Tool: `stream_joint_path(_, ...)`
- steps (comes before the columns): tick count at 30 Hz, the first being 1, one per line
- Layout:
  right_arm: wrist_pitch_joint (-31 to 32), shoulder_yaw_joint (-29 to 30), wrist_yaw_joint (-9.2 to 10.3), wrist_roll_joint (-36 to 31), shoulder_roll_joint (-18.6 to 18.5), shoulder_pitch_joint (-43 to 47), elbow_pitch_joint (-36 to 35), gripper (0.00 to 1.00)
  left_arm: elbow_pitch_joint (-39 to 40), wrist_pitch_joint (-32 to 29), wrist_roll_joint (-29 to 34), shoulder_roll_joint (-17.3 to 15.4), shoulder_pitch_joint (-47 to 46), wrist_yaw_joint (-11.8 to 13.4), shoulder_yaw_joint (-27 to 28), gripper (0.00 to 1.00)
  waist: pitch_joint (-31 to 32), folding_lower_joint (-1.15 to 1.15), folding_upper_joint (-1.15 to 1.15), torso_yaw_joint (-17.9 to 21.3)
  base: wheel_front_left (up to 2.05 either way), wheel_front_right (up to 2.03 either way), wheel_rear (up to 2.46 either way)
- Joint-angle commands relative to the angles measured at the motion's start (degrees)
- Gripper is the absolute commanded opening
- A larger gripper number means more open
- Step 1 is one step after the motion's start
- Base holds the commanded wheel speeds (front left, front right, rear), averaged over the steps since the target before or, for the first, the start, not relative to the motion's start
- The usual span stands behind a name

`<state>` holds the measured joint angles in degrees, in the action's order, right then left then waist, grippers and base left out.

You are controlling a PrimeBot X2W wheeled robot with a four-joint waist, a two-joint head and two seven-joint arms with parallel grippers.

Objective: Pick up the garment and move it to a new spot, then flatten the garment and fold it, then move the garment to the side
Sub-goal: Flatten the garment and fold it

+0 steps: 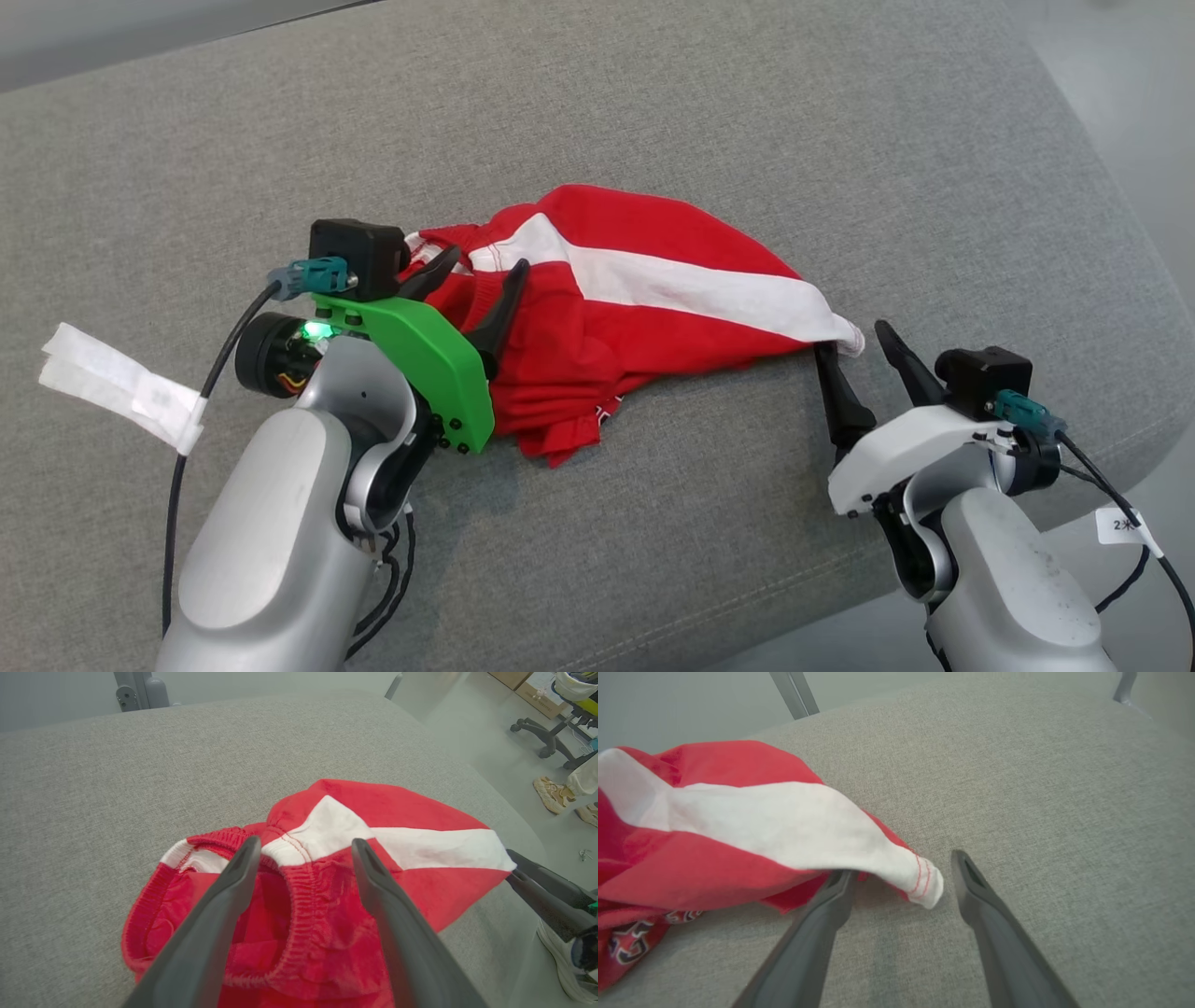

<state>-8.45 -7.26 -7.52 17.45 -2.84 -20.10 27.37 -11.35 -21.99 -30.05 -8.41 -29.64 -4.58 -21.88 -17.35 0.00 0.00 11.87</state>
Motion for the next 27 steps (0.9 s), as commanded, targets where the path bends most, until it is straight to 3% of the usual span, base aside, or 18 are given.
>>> stream_joint_path(1, -0.36, -0.1, 0.06, -0.57, -0.11, -0.81, -0.46, 1.0, 0.41, -0.25, -0.45, -0.59, 0.21, 0.32, 0.25, 1.0, -0.2, 0.0, 0.0, 0.05, 0.0, 0.0, 0.0)
stream_joint_path(27, -1.89, -2.78, 0.06, -0.92, -0.1, -2.23, 1.04, 1.0, 2.44, -2.02, -1.04, -0.41, 0.57, 2.57, -0.83, 1.0, -3.08, 0.0, 0.0, 0.43, 0.0, 0.0, 0.0)
